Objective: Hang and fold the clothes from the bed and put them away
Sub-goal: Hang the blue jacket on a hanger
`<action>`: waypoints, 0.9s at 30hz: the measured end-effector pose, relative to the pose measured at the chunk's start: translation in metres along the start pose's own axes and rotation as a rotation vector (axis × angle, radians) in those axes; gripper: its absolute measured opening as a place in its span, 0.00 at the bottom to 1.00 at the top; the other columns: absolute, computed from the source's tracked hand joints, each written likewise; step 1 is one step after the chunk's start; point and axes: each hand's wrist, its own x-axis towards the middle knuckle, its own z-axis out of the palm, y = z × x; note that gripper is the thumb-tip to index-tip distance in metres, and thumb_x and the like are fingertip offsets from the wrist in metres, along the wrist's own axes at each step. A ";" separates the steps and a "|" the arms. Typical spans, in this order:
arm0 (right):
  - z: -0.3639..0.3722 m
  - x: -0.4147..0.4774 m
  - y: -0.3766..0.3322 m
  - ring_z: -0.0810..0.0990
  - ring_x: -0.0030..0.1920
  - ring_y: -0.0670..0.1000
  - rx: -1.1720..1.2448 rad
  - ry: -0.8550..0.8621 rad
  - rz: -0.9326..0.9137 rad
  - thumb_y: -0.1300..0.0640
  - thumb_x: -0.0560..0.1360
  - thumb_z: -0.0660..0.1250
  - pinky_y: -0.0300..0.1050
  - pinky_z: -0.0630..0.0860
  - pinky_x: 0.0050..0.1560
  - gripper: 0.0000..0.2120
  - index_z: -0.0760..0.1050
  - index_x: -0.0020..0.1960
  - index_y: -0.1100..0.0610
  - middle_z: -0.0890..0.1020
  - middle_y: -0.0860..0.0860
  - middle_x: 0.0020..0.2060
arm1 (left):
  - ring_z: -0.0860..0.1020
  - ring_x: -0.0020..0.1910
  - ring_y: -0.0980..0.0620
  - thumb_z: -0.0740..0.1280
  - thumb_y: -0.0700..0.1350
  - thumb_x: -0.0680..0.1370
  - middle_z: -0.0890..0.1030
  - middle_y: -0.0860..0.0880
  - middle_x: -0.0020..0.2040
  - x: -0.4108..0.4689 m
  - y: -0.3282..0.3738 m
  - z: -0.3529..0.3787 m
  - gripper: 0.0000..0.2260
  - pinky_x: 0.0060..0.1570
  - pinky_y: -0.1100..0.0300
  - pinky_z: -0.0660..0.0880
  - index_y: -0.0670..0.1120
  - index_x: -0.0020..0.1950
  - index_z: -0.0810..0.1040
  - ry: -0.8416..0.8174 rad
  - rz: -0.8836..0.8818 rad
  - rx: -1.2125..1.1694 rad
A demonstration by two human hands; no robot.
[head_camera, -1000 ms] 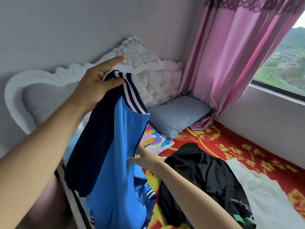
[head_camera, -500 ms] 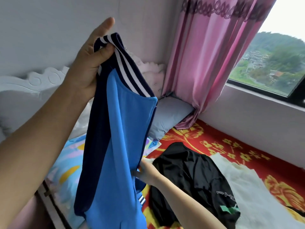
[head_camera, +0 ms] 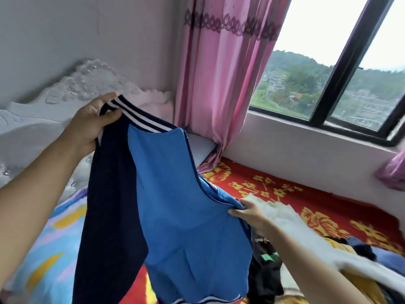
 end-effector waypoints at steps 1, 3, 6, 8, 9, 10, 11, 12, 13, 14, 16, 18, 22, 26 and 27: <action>-0.008 -0.008 0.004 0.73 0.39 0.53 -0.013 -0.013 0.013 0.62 0.71 0.72 0.46 0.69 0.41 0.09 0.72 0.44 0.64 0.75 0.56 0.37 | 0.80 0.51 0.60 0.63 0.34 0.78 0.81 0.52 0.56 0.003 -0.012 -0.002 0.17 0.51 0.67 0.77 0.54 0.59 0.74 -0.024 -0.037 0.042; -0.022 -0.024 0.010 0.72 0.38 0.53 -0.094 -0.041 0.057 0.61 0.72 0.71 0.44 0.67 0.38 0.11 0.73 0.46 0.67 0.73 0.57 0.38 | 0.73 0.65 0.54 0.63 0.33 0.77 0.74 0.47 0.66 0.005 -0.033 -0.002 0.19 0.65 0.58 0.70 0.53 0.63 0.72 -0.076 -0.102 0.151; -0.053 -0.045 0.011 0.69 0.32 0.51 -0.176 0.035 0.085 0.56 0.73 0.71 0.38 0.64 0.32 0.11 0.73 0.39 0.61 0.71 0.56 0.34 | 0.77 0.55 0.64 0.63 0.31 0.76 0.78 0.49 0.60 0.003 -0.062 0.009 0.20 0.56 0.67 0.74 0.48 0.65 0.72 -0.094 -0.175 0.153; -0.074 -0.057 0.006 0.71 0.30 0.48 -0.201 0.182 0.067 0.54 0.73 0.71 0.41 0.68 0.34 0.11 0.75 0.35 0.58 0.73 0.53 0.31 | 0.81 0.42 0.63 0.63 0.29 0.75 0.83 0.54 0.46 0.002 -0.077 0.021 0.18 0.46 0.68 0.77 0.43 0.62 0.74 -0.143 -0.218 0.129; -0.083 -0.064 0.007 0.70 0.29 0.47 -0.156 0.270 0.050 0.56 0.73 0.71 0.42 0.67 0.34 0.13 0.74 0.31 0.57 0.73 0.50 0.29 | 0.80 0.43 0.60 0.63 0.28 0.75 0.83 0.54 0.44 0.001 -0.085 0.030 0.16 0.50 0.65 0.77 0.42 0.59 0.76 -0.198 -0.235 0.144; -0.091 -0.070 0.008 0.69 0.27 0.44 -0.069 0.348 0.031 0.58 0.73 0.71 0.39 0.65 0.32 0.17 0.73 0.27 0.55 0.72 0.46 0.25 | 0.80 0.45 0.57 0.64 0.28 0.74 0.82 0.52 0.45 0.000 -0.091 0.038 0.14 0.55 0.61 0.75 0.43 0.55 0.77 -0.251 -0.238 0.177; -0.097 -0.076 0.013 0.68 0.26 0.43 0.008 0.414 0.030 0.59 0.73 0.70 0.38 0.64 0.29 0.20 0.72 0.24 0.55 0.71 0.43 0.23 | 0.79 0.47 0.56 0.66 0.28 0.73 0.82 0.50 0.46 -0.002 -0.095 0.046 0.14 0.57 0.60 0.73 0.44 0.53 0.79 -0.304 -0.229 0.215; -0.102 -0.083 0.018 0.67 0.28 0.45 0.053 0.460 0.030 0.59 0.74 0.70 0.38 0.62 0.28 0.20 0.71 0.24 0.56 0.70 0.44 0.24 | 0.79 0.47 0.56 0.67 0.28 0.73 0.82 0.49 0.47 -0.004 -0.100 0.054 0.14 0.56 0.63 0.73 0.44 0.52 0.79 -0.347 -0.220 0.243; -0.105 -0.091 0.024 0.65 0.30 0.48 0.065 0.485 0.036 0.57 0.74 0.70 0.39 0.60 0.29 0.18 0.69 0.27 0.58 0.69 0.48 0.26 | 0.80 0.45 0.59 0.67 0.28 0.72 0.82 0.49 0.46 -0.006 -0.105 0.061 0.14 0.52 0.67 0.74 0.43 0.51 0.80 -0.376 -0.213 0.260; -0.105 -0.098 0.032 0.64 0.32 0.49 0.077 0.489 0.044 0.55 0.74 0.70 0.40 0.58 0.29 0.17 0.68 0.31 0.60 0.67 0.51 0.28 | 0.80 0.43 0.60 0.68 0.28 0.71 0.82 0.49 0.45 -0.010 -0.112 0.068 0.13 0.49 0.71 0.74 0.43 0.50 0.80 -0.394 -0.210 0.279; -0.099 -0.110 0.051 0.62 0.32 0.51 0.075 0.482 0.082 0.53 0.74 0.69 0.40 0.57 0.29 0.17 0.66 0.33 0.59 0.64 0.53 0.29 | 0.79 0.43 0.59 0.69 0.28 0.71 0.82 0.48 0.44 -0.018 -0.127 0.079 0.12 0.46 0.71 0.73 0.42 0.49 0.81 -0.404 -0.227 0.317; -0.083 -0.119 0.068 0.62 0.31 0.51 0.040 0.507 0.117 0.54 0.74 0.70 0.40 0.56 0.30 0.19 0.64 0.32 0.59 0.64 0.53 0.29 | 0.76 0.42 0.55 0.71 0.28 0.70 0.80 0.47 0.41 -0.026 -0.145 0.087 0.11 0.44 0.71 0.72 0.42 0.46 0.80 -0.385 -0.256 0.327; -0.046 -0.122 0.081 0.64 0.29 0.49 -0.260 0.722 0.137 0.57 0.75 0.68 0.42 0.58 0.31 0.18 0.63 0.32 0.57 0.66 0.50 0.27 | 0.75 0.40 0.49 0.74 0.32 0.69 0.79 0.44 0.38 -0.036 -0.179 0.098 0.08 0.44 0.59 0.72 0.42 0.41 0.79 -0.300 -0.253 0.432; 0.004 -0.129 0.068 0.70 0.32 0.50 -0.331 0.981 0.003 0.58 0.76 0.67 0.40 0.62 0.33 0.09 0.72 0.41 0.63 0.73 0.50 0.32 | 0.75 0.41 0.47 0.74 0.37 0.71 0.79 0.43 0.40 -0.039 -0.193 0.100 0.06 0.44 0.56 0.70 0.44 0.42 0.77 -0.098 -0.148 0.514; 0.018 -0.131 0.066 0.70 0.31 0.48 -0.369 0.834 -0.069 0.58 0.76 0.67 0.40 0.63 0.33 0.09 0.72 0.41 0.62 0.72 0.49 0.32 | 0.76 0.40 0.47 0.73 0.37 0.72 0.79 0.44 0.39 -0.040 -0.192 0.100 0.06 0.43 0.58 0.71 0.45 0.41 0.77 -0.088 -0.125 0.471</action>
